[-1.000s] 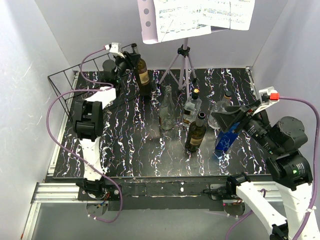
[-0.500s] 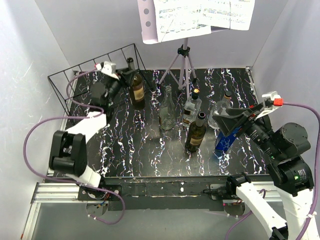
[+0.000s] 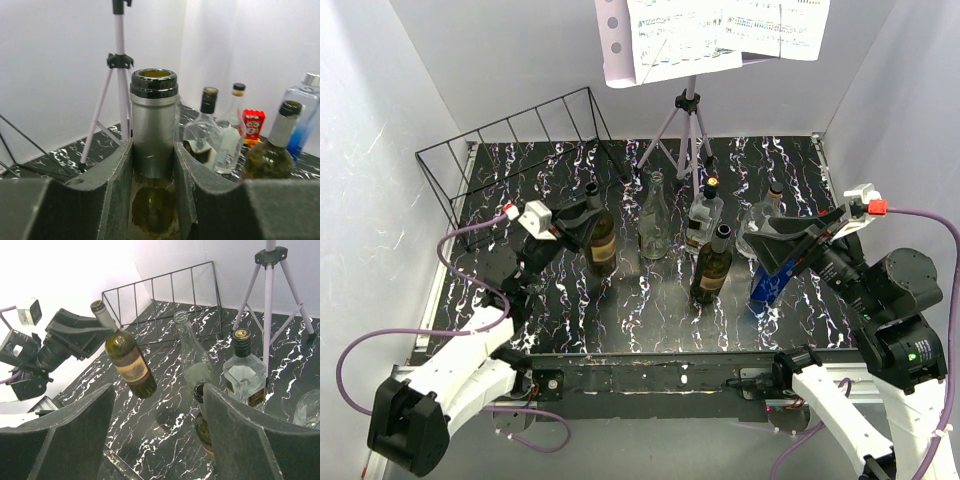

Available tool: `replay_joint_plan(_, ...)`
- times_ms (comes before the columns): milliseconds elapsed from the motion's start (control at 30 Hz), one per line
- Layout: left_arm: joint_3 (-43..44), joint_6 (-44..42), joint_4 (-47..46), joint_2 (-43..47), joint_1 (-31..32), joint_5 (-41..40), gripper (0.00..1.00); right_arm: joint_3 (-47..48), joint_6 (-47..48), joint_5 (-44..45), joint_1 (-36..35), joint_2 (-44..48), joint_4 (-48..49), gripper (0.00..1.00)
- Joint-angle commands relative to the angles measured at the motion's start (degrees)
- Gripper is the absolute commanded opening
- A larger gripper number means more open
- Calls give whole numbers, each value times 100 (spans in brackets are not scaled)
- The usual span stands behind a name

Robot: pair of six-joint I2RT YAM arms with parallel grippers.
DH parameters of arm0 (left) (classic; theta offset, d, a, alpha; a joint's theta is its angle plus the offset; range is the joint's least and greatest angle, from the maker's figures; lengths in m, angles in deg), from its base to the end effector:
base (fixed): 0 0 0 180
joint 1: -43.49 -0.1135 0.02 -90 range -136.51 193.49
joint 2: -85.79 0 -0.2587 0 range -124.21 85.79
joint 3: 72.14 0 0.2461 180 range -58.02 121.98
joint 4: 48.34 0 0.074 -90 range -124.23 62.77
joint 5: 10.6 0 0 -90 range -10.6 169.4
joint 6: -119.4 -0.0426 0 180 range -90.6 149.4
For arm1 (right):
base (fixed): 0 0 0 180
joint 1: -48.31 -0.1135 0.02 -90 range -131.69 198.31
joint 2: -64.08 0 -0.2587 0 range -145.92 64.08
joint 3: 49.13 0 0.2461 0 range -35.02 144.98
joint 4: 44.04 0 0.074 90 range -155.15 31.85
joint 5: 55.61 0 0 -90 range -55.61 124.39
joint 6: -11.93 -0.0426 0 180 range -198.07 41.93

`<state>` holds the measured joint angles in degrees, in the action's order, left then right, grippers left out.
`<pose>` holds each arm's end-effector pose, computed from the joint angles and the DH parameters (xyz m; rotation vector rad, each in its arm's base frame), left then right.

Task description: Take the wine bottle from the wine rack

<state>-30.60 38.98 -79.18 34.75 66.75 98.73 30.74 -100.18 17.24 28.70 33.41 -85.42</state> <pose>0.1841 -0.0945 0.3156 0.4448 1.1684 -0.7003 0.0635 0.0360 0.4474 -0.2220 1.4749 0.8072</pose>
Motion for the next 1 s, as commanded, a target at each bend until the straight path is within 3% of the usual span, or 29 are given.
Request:
replay_joint_plan(0,-193,-35,-137,350,441,-228,0,-28,5,-122,2,106,292,79)
replay_joint_plan(333,-114,-211,-1244,-827,1390,-316,0,25,-92,-17,2,106,152,78)
replay_joint_plan(967,97,-246,-2966,-2295,1980,-272,0,43,-109,18,2,141,99,77)
